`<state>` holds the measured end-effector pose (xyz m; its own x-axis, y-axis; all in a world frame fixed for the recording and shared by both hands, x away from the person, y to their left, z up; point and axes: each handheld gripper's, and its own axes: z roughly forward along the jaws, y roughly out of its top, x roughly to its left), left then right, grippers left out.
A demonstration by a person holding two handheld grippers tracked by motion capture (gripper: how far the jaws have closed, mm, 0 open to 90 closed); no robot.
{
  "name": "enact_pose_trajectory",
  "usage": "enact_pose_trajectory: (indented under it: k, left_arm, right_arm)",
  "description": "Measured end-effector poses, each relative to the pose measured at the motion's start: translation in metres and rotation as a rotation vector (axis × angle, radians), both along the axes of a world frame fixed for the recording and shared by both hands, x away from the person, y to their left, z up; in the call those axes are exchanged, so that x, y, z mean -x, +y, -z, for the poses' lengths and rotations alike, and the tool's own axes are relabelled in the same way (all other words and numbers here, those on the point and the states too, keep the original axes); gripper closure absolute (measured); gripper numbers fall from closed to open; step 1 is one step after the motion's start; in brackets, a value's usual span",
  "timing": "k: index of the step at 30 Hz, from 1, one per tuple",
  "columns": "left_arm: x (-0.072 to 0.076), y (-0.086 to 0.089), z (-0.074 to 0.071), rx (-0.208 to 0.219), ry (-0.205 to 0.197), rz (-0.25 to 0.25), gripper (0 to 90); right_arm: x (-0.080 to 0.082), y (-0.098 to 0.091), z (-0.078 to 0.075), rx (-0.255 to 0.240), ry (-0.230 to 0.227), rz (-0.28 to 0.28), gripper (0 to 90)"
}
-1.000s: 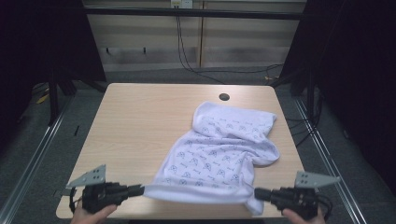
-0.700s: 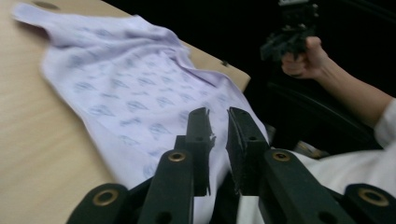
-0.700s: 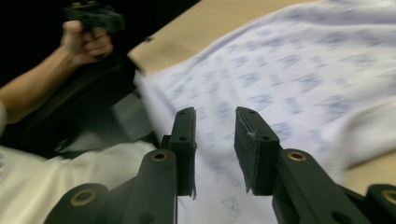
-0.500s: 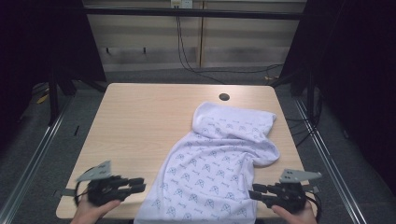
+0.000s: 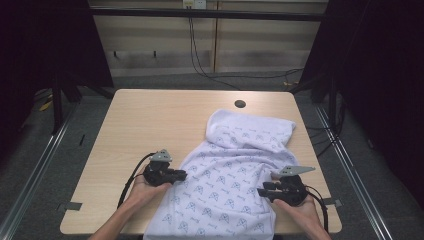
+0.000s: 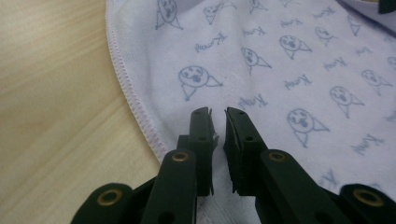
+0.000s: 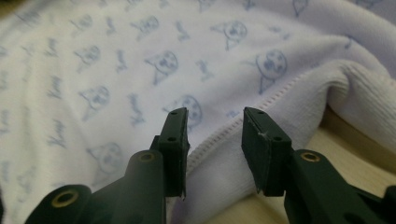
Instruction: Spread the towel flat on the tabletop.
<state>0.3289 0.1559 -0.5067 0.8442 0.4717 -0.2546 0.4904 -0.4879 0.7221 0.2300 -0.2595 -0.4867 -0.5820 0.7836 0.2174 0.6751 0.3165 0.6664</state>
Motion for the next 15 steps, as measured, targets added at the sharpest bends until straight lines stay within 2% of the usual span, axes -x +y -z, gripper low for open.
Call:
enact_pose_trajectory:
  k: [2,3,5,6,7,10,13,15]
  left_arm:
    - [0.005,0.005,-0.001,-0.014,-0.014,0.008,85.7]
    - [0.009,0.008,-0.001,-0.017,-0.008,0.006,85.8]
    - [0.017,0.016,-0.003,-0.025,0.002,0.013,85.8]
    - [0.024,0.020,-0.004,-0.036,-0.003,0.014,85.8]
    - [0.030,0.025,-0.005,-0.041,0.009,0.010,85.8]
    - [0.045,0.037,-0.007,-0.044,0.051,-0.004,85.7]
    - [0.065,0.046,-0.009,-0.058,0.051,0.013,85.5]
    - [0.075,0.053,-0.009,-0.049,0.069,0.020,85.2]
  right_arm:
    - [0.002,0.002,0.003,0.046,0.016,0.011,68.6]
    - [0.002,0.002,0.003,0.049,0.008,0.002,71.5]
    - [0.005,0.002,0.001,0.044,0.014,-0.003,82.3]
    - [0.006,0.001,0.000,0.031,0.014,-0.005,85.2]
    - [0.007,-0.001,-0.001,0.002,0.011,-0.006,87.7]
    - [0.009,-0.006,-0.007,-0.013,-0.010,0.005,89.6]
    - [0.008,-0.012,-0.010,-0.035,-0.024,0.012,90.0]
    - [0.011,-0.015,-0.012,-0.048,-0.018,0.020,90.0]
